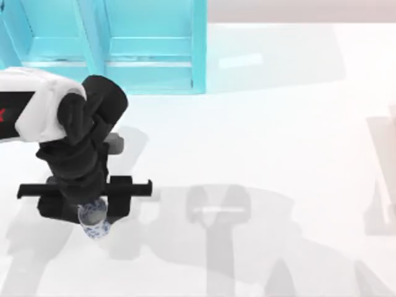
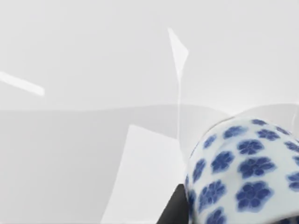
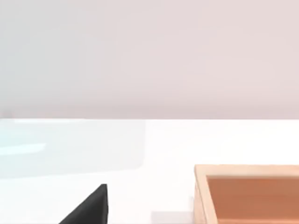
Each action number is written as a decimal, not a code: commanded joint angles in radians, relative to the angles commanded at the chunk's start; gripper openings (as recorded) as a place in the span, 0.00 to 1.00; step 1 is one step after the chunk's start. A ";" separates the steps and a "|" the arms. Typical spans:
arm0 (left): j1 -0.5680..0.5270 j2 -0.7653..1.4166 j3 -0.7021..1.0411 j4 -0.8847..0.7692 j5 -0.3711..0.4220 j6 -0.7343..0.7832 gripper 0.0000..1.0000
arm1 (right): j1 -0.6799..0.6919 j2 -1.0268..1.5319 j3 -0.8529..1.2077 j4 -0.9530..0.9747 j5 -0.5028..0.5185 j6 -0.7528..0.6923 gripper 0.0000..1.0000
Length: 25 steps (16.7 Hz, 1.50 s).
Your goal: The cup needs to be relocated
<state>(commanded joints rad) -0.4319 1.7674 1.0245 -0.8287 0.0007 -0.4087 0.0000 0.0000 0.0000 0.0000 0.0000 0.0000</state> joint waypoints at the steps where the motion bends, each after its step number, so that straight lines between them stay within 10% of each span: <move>1: 0.000 0.000 0.000 0.000 0.000 0.000 0.00 | 0.000 0.000 0.000 0.000 0.000 0.000 1.00; 10: 0.068 0.012 0.040 -0.025 0.005 0.066 0.00 | 0.000 0.000 0.000 0.000 0.000 0.000 1.00; 20: 0.818 0.078 0.287 -0.239 0.007 0.789 0.00 | 0.000 0.000 0.000 0.000 0.000 0.000 1.00; 25: 1.021 0.065 0.366 -0.310 0.001 1.013 0.00 | 0.000 0.000 0.000 0.000 0.000 0.000 1.00</move>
<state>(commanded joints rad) 0.5893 1.8328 1.3902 -1.1383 0.0016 0.6046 0.0000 0.0000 0.0000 0.0000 0.0000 0.0000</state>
